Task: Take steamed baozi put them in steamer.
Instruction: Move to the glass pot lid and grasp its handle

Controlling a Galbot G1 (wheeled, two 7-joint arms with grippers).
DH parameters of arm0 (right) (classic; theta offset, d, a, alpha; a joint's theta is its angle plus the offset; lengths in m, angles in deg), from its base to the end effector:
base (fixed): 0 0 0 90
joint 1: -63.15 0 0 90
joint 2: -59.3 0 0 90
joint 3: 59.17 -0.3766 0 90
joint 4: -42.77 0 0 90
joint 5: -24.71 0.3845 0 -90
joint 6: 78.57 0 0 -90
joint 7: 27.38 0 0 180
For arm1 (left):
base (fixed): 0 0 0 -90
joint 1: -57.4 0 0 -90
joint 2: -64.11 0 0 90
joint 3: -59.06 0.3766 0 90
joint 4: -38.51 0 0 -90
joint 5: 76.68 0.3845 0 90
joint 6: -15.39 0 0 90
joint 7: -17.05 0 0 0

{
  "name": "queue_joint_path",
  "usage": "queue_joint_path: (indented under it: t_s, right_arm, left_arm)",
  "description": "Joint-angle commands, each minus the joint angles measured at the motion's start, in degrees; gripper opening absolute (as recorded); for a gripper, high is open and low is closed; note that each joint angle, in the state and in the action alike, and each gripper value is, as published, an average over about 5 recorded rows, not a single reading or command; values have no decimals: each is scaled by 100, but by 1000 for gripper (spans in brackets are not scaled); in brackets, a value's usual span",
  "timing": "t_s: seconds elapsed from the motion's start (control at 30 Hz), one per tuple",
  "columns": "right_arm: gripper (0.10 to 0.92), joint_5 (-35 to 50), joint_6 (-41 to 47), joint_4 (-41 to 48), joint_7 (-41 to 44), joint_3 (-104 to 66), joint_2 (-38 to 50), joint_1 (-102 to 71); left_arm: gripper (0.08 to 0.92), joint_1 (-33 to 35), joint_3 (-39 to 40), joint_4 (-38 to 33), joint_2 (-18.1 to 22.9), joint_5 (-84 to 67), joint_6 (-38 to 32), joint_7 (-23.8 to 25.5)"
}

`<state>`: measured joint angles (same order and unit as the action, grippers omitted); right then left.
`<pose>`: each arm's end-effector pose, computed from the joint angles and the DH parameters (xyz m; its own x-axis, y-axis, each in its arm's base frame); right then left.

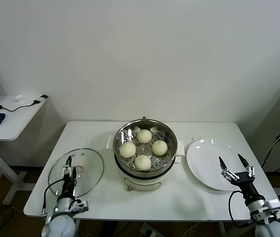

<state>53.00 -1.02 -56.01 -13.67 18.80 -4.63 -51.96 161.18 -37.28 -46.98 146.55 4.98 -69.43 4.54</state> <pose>0.2301 -0.2109 -0.3848 -0.9925 -0.1216 -0.0077 -0.1215 0.9924 -0.0179 0.2753 0.0955 -0.4770 -0.9747 -0.2083 0.0813 0.0882 -0.0240 0.9958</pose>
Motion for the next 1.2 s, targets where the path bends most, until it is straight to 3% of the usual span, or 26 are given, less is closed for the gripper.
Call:
queue_joint_path:
  t_s: [0.03,0.57,1.2]
  right_arm:
    - [823,-73,-5,73,-4,-36,-57,29]
    - [823,-311,-74,236,43,-14,-132,64]
    - [823,-451,-152,360,105,-28,-201,155]
  left_arm:
    - [823,-547,18,788,-33,148,60,-234]
    - [802,-733,127,845,-115,-135,47,-298]
    - [273,-683,89,710,-226,-334,-98,-133]
